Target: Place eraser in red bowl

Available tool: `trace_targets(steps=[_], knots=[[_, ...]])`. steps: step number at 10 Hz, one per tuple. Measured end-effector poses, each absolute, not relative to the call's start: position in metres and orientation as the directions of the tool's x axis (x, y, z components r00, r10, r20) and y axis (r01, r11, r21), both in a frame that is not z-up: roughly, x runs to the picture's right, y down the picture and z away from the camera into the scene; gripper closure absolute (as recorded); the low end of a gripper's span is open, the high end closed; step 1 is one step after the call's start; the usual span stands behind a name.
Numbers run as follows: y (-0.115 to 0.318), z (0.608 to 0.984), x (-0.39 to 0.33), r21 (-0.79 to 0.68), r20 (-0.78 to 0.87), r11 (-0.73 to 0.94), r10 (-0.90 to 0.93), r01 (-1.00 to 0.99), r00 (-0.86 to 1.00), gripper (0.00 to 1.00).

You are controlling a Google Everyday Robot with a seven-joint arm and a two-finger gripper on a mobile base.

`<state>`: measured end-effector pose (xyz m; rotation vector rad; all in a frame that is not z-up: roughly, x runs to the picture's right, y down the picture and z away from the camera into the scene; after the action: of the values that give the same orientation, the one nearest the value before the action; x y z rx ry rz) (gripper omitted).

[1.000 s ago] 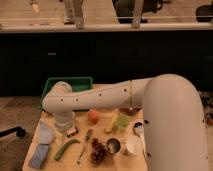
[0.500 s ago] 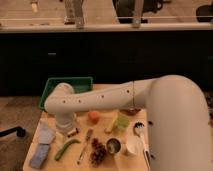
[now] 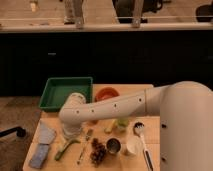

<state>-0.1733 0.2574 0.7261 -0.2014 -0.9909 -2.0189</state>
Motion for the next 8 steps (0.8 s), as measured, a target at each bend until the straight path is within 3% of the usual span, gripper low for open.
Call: trace_targets(steps=[8], knots=[[0.232,0.760,-0.212,0.537,0.493,-0.305,-0.643,0.786,-0.586,0.20]])
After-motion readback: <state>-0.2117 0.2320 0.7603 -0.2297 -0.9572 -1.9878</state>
